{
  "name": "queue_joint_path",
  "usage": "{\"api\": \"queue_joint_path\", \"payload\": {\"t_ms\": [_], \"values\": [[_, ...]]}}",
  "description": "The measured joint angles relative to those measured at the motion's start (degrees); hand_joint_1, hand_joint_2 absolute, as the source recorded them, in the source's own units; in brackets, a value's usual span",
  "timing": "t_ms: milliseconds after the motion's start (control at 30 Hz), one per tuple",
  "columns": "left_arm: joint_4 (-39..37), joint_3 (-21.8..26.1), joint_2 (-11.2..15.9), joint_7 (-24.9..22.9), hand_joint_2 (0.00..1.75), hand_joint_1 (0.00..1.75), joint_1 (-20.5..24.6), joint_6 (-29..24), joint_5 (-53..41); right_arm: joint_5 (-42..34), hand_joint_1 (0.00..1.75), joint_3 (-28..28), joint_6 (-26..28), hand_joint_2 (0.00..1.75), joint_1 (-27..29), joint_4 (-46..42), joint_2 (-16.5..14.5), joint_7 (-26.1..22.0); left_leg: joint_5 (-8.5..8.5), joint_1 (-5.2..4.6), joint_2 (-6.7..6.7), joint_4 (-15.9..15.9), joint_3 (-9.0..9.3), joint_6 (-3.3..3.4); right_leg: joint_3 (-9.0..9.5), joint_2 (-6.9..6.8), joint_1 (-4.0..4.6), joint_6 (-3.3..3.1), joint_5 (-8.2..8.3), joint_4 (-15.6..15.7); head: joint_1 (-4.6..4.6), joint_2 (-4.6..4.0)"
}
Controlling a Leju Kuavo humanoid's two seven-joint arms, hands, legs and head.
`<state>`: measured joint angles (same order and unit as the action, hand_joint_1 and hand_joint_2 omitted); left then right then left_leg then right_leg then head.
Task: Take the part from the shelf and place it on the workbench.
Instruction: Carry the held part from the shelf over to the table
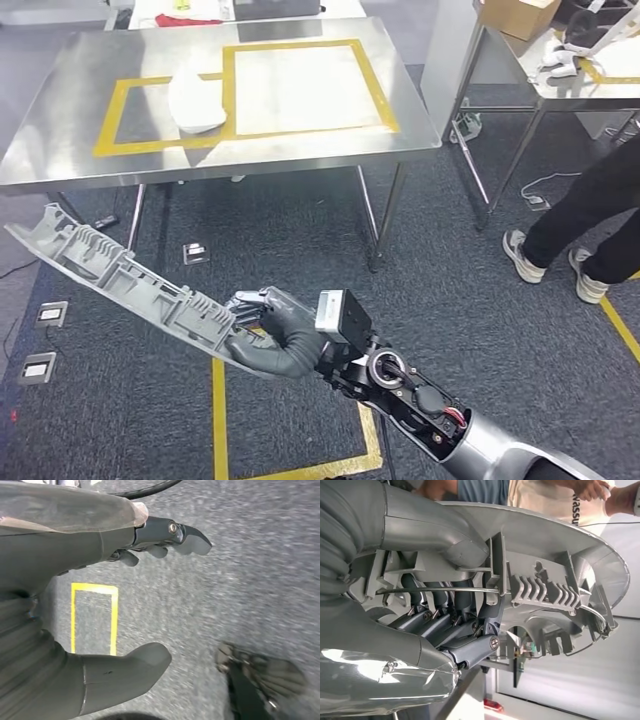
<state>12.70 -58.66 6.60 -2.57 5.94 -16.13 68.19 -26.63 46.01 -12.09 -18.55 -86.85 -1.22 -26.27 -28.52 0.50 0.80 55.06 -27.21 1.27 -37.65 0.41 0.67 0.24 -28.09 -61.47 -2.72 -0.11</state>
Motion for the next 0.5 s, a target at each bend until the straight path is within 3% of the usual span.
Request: {"api": "queue_joint_path", "payload": {"t_ms": [33, 67, 100, 167, 200, 267, 333, 400, 433, 467, 500], "values": [[0.0, 0.0, -0.1, 0.0, 1.75, 0.0, 0.1, 0.0, 0.0, 0.0, 1.75, 0.0, 0.0, 1.75, 0.0, 0.0, 0.0, 0.0, -0.64, -0.02, 0.1, -0.3, 0.76, -0.27, 0.13, 0.0, 0.22, -0.36, 3.83, 3.1, 0.0, 0.0], [0.0, 0.0, -0.1, 0.0, 1.75, 0.0, 0.2, 0.0, 0.0, 0.0, 1.75, 0.0, 0.0, 1.75, 0.1, 0.0, 0.1, 0.0, -1.02, -0.02, 0.19, -0.8, 1.46, -0.56, 0.35, 0.02, 0.43, -0.68, 6.47, 5.2, 0.06, 0.0], [0.0, 0.0, -0.2, 0.0, 1.75, 0.0, 0.3, 0.0, 0.0, 0.0, 1.75, 0.0, 0.0, 1.75, 0.1, -0.1, 0.1, 0.0, -1.01, -0.09, 0.29, -1.0, 2.1, -0.87, 0.71, 0.05, 0.53, -0.98, 7.26, 6.3, 0.11, 0.0], [0.0, 0.0, -0.2, 0.1, 1.75, 0.0, 0.3, 0.0, 0.0, 0.0, 1.75, 0.0, 0.0, 1.75, 0.0, -0.3, 0.0, 0.0, -0.61, -0.09, 0.25, -0.6, 2.65, -1.29, 2.55, 0.19, 0.35, -1.57, 7.11, 7.2, 0.22, 0.0], [0.0, 0.0, -0.2, 0.1, 1.75, 0.0, 0.4, 0.0, 0.0, 0.0, 1.75, 0.0, 0.0, 1.75, 0.1, -0.4, 0.0, 0.0, -0.16, -0.08, 0.12, 1.4, 1.76, -1.46, 3.48, 0.22, 0.22, -1.86, 6.97, 7.6, 0.38, 0.0], [0.0, 0.0, -0.2, 0.1, 1.75, 0.0, 0.4, 0.0, 0.0, 0.0, 1.75, 0.0, 0.1, 1.75, 0.1, -0.4, 0.0, 0.0, -0.76, 0.01, -0.13, 8.4, -2.66, -1.84, 5.08, 0.23, 0.08, -2.19, 6.15, 8.0, 0.8, 0.0], [0.0, 0.0, -0.2, 0.1, 1.75, 0.0, 0.3, 0.0, 0.0, 0.0, 1.75, 0.0, 0.2, 1.75, 0.1, -0.4, 0.0, 0.0, -4.26, 0.07, -0.23, 14.8, -8.21, -2.32, 6.52, 0.28, 0.08, -2.36, 4.75, 8.0, 1.11, 0.0], [0.0, 0.0, -0.2, 0.1, 1.75, 0.0, 0.1, 0.0, 0.0, 0.0, 1.75, 0.0, 0.2, 1.75, 0.2, -0.4, 0.0, 0.0, -7.12, 0.2, -0.27, 14.9, -11.09, -2.62, 8.53, 0.49, 0.02, -2.29, 3.1, 8.0, 1.34, 0.0], [0.0, 0.0, -0.2, 0.2, 1.75, 0.0, 0.1, 0.0, 0.0, 0.0, 1.75, 0.0, 0.2, 1.75, 0.2, -0.4, 0.0, 0.0, -6.6, 0.28, -0.29, 12.8, -11.43, -2.68, 9.69, 0.57, -0.03, -2.19, 2.22, 8.0, 1.52, 0.0], [0.0, 0.0, -0.2, 0.2, 1.75, 0.0, 0.0, 0.0, 0.0, 0.0, 1.75, 0.0, 0.2, 1.75, 0.2, -0.4, 0.0, 0.0, -4.05, 0.39, -0.35, 9.4, -11.24, -2.72, 10.68, 0.59, -0.07, -2.03, 1.27, 8.1, 1.73, 0.0], [0.0, 0.0, -0.2, 0.3, 1.75, 0.0, -0.1, 0.0, -0.1, 0.0, 1.75, 0.0, 0.2, 1.75, 0.2, -0.4, 0.0, 0.0, -0.19, 0.48, -0.48, 5.7, -11.01, -2.73, 11.53, 0.59, -0.01, -1.81, 0.32, 7.9, 2.07, 0.0]]}}
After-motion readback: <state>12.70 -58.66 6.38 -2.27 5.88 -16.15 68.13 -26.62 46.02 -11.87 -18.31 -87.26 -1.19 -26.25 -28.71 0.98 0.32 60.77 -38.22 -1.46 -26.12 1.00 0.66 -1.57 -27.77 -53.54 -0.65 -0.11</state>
